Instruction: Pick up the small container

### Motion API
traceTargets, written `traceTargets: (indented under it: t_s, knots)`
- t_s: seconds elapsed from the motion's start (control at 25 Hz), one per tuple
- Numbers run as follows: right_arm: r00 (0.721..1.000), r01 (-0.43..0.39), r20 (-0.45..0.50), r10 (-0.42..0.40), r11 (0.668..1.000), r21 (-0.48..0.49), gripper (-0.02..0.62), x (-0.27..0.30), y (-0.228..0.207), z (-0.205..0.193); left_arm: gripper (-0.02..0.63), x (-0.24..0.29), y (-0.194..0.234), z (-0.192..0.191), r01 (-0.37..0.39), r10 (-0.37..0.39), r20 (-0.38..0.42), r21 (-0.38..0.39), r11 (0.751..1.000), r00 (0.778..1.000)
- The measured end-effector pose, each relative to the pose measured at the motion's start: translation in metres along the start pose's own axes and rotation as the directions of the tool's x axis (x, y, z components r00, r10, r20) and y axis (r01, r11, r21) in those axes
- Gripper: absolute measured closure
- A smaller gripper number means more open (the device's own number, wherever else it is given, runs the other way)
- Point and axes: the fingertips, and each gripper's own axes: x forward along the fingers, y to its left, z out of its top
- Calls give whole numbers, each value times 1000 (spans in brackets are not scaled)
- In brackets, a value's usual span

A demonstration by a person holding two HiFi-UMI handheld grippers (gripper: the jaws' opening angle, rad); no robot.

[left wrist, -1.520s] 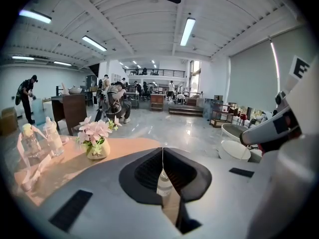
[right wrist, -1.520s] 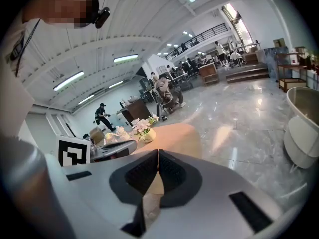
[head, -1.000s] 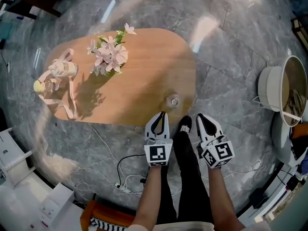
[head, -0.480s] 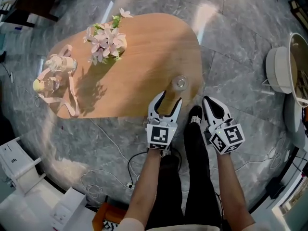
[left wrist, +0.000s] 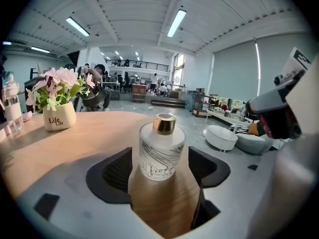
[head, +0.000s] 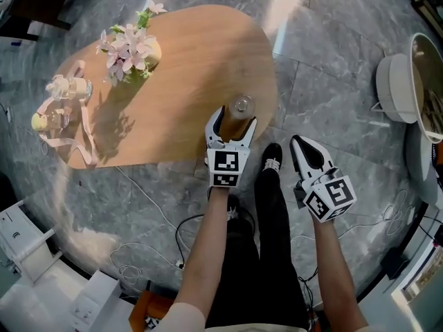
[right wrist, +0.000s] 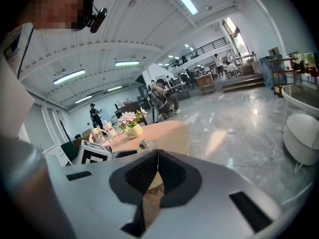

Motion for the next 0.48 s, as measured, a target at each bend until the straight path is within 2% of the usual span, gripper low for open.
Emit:
traceTargets:
  t_s: [0.2,0.32,0.48]
  knots:
    - [999,-8,-40,10,999,46,526,-12,-14,-16,272,23,-3,-6,-55,58,-57,50,997,997]
    - [998,-21,-56,25,997,75,526,-12,-13,-24,270,33,0,-3,-59,61,-46,44,997,997]
    - [997,-40,-65,44,997,68,526,-7,-10,-27,265,40,4,0,-62,64,-39,40,997,997]
